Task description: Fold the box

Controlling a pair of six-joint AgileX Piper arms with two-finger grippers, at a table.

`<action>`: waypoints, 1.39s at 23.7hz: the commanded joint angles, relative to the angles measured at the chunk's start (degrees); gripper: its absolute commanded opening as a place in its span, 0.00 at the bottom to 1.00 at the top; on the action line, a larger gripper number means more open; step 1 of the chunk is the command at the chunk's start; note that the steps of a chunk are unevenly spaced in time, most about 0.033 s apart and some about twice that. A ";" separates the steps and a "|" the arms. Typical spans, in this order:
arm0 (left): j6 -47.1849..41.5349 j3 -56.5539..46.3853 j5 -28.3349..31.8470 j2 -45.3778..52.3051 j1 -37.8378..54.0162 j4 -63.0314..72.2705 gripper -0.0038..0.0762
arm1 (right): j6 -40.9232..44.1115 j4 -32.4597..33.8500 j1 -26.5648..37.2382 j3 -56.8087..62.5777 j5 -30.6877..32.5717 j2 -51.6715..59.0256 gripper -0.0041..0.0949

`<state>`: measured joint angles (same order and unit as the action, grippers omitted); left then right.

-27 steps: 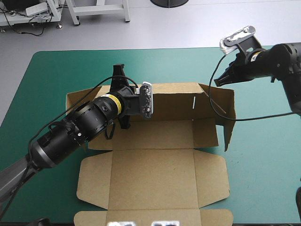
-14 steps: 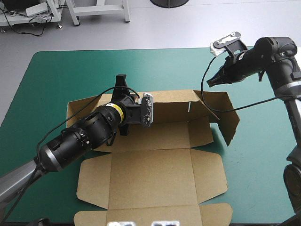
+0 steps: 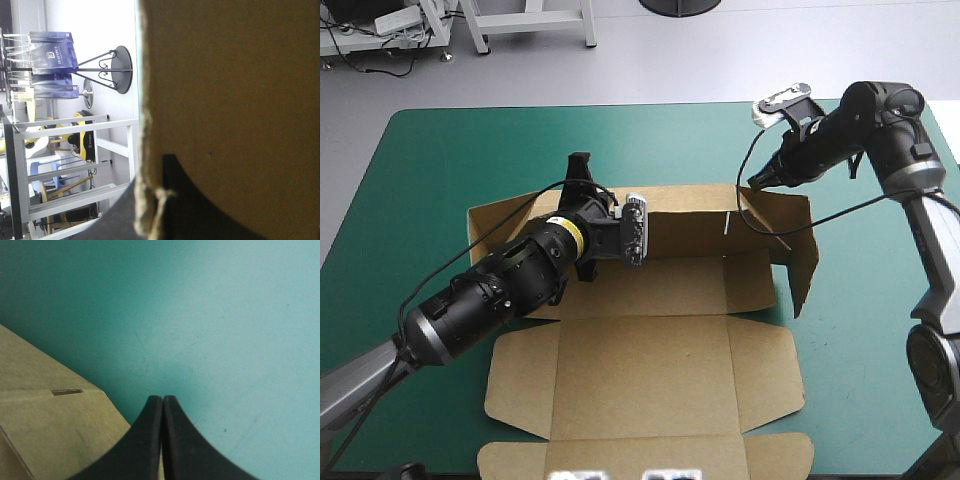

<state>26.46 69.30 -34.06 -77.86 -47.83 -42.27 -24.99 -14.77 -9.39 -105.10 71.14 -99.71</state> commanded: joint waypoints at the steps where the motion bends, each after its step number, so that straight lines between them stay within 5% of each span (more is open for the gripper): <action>1: -0.79 1.70 2.69 1.98 -0.30 -2.06 0.04 | -0.85 -1.85 0.15 -1.82 0.60 2.79 0.02; 6: -1.24 1.70 2.25 1.98 -0.30 -2.06 0.04 | -1.24 -3.63 1.36 2.29 0.60 4.88 0.02; 9: -1.37 1.58 2.35 1.98 -0.30 -1.84 0.04 | -6.76 -12.78 5.23 9.49 0.60 8.60 0.02; 18: -1.46 -0.94 3.30 1.89 -0.30 -0.19 0.04 | -20.18 -21.25 6.98 24.70 0.12 14.71 0.02; 24: -2.42 -3.62 3.79 1.89 -0.30 -0.70 0.04 | -36.25 -26.93 6.98 31.44 -4.86 16.17 0.02; 33: -2.87 -4.53 4.78 1.89 -0.30 -1.87 0.04 | -49.02 -34.07 6.98 43.72 -16.54 22.86 0.02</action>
<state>24.33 63.69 -31.48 -77.79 -47.83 -43.39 -69.05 -43.13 -2.77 -63.34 57.57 -81.09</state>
